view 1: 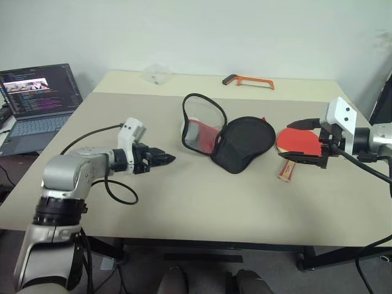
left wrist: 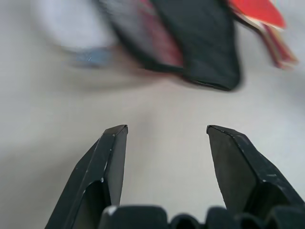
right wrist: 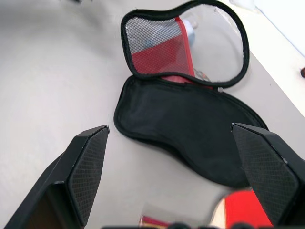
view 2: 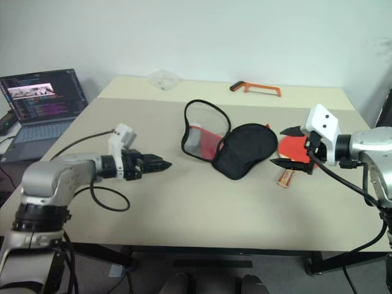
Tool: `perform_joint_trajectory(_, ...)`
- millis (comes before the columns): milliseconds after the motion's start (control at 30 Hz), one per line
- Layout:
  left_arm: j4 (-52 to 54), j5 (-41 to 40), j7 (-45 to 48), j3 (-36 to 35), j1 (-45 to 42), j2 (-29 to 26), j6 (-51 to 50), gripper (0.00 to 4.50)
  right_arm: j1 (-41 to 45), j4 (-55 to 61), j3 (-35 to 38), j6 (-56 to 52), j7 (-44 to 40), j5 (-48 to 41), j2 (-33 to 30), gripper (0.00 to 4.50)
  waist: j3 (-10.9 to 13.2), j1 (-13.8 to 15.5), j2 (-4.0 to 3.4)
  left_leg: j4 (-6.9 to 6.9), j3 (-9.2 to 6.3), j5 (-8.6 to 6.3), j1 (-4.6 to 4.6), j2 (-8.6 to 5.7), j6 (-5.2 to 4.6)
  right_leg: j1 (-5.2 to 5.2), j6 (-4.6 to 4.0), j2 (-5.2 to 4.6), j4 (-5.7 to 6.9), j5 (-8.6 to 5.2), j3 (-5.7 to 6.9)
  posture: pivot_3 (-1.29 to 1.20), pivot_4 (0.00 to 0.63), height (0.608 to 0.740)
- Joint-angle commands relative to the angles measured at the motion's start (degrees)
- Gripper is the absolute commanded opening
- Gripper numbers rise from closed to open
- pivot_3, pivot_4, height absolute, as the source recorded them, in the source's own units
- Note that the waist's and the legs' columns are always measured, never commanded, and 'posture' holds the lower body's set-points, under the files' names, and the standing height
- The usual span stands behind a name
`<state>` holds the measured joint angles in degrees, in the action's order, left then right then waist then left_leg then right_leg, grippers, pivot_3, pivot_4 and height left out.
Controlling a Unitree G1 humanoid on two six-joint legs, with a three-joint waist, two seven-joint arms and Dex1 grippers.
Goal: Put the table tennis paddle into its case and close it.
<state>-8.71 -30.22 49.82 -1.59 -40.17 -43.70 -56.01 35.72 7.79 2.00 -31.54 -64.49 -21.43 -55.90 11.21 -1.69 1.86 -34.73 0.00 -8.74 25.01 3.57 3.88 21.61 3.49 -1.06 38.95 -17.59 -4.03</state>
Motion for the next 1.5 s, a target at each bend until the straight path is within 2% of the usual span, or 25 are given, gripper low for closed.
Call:
perform_joint_trajectory(33, -6.04, 0.28, 7.13, 0.09, -5.30, -0.21, 5.63, 2.86, 2.13, 0.07, 1.01, 1.14, 0.50, 0.07, 0.13, 4.50, 0.01, 0.08, 0.01, -0.01, 0.01, 0.00, 0.05, -0.01, 0.00, 0.01, 0.02, -0.02, 0.00, 0.03, 0.00, 0.00, 0.150, 0.740)
perform_joint_trajectory(133, -15.83, 1.95, 7.52, -0.29, -10.88, 2.73, 8.65, 2.86, 2.25, 0.34, 0.75, 1.09, 0.82, 0.11, 0.52, 4.50, 0.00, 0.09, 0.01, 0.00, -0.02, 0.00, 0.24, 0.03, -0.01, 0.21, -0.17, 0.02, 0.06, 0.15, 0.04, 0.00, 0.150, 0.740)
perform_joint_trajectory(267, -28.56, 5.25, 14.05, 2.05, -16.60, 5.08, 14.20, 2.86, 2.62, 0.38, 0.58, 1.03, 1.41, 0.26, 0.80, 4.50, 0.00, 0.00, 0.00, 0.00, -0.04, 0.00, 0.57, 0.07, -0.02, 0.55, -0.19, 0.12, 0.12, 0.14, 0.05, 0.00, 0.150, 0.740)
perform_joint_trajectory(400, -44.77, 10.17, 13.89, 2.52, -22.29, 8.34, 20.69, 2.86, 2.46, 0.66, 0.59, 0.83, 1.76, 0.12, 0.84, 4.50, 0.01, -0.20, 0.00, -0.06, -0.06, 0.00, 0.80, 0.07, -0.02, 0.72, -0.18, 0.12, 0.13, 0.15, 0.05, 0.00, 0.150, 0.740)
perform_joint_trajectory(533, -55.51, 13.21, 12.00, 1.06, -26.29, 11.47, 25.79, 2.86, 2.64, 0.83, 0.37, 0.62, 2.19, -0.03, 1.20, 4.50, 0.01, -0.13, 0.01, -0.06, -0.08, 0.00, 0.84, 0.05, -0.02, 0.72, -0.18, 0.12, 0.12, 0.15, 0.08, 0.00, 0.150, 0.740)
perform_joint_trajectory(633, -59.35, 14.33, 10.68, -0.28, -27.70, 13.60, 27.96, 2.86, 3.14, 0.63, 0.04, 0.66, 2.54, 0.10, 1.52, 4.50, 0.01, -0.11, 0.01, -0.08, -0.08, 0.00, 0.85, 0.05, -0.03, 0.72, -0.17, 0.11, 0.12, 0.15, 0.08, 0.00, 0.150, 0.740)
perform_joint_trajectory(900, -60.87, 14.47, 14.21, -3.32, -28.23, 17.15, 28.00, 2.86, 2.93, 1.00, 0.37, 0.38, 2.83, 0.02, 1.37, 4.50, 0.01, -0.19, 0.01, -0.09, -0.09, 0.00, 0.85, 0.06, -0.02, 0.72, -0.17, 0.12, 0.16, 0.16, 0.09, 0.00, 0.150, 0.740)
perform_joint_trajectory(1067, -61.51, 15.66, 11.19, -4.27, -28.73, 19.36, 28.86, 2.86, 3.44, 0.27, -0.16, 0.64, 3.03, 0.41, 1.75, 4.50, 0.01, -0.12, 0.01, -0.12, -0.10, 0.01, 0.85, 0.04, -0.02, 0.71, -0.16, 0.12, 0.17, 0.17, 0.09, 0.00, 0.150, 0.740)
perform_joint_trajectory(1167, -61.51, 15.75, 9.17, -5.26, -29.10, 19.88, 28.89, 2.22, 3.74, 0.16, -0.28, 0.72, 3.13, 0.53, 1.93, 4.50, 0.01, -0.12, 0.01, -0.14, -0.11, 0.01, 0.85, 0.05, -0.02, 0.70, -0.14, 0.12, 0.19, 0.18, 0.09, 0.00, 0.150, 0.740)
perform_joint_trajectory(1367, -58.51, 16.28, 2.79, -5.84, -27.42, 21.21, 27.05, 0.05, 2.55, 1.02, 0.61, 0.60, 3.42, 0.27, 1.49, 4.50, 0.01, -0.13, 0.01, -0.14, -0.12, 0.01, 0.84, 0.05, -0.02, 0.70, -0.14, 0.12, 0.22, 0.18, 0.09, 0.00, 0.150, 0.740)
perform_joint_trajectory(1500, -49.66, 13.38, -2.43, -8.43, -23.16, 23.82, 22.34, 0.02, 1.36, 2.01, 1.16, 0.10, 3.92, -0.16, 1.32, 4.50, 0.01, -0.12, 0.01, -0.16, -0.12, 0.01, 0.84, 0.04, -0.02, 0.69, -0.13, 0.11, 0.23, 0.19, 0.09, 0.00, 0.150, 0.740)
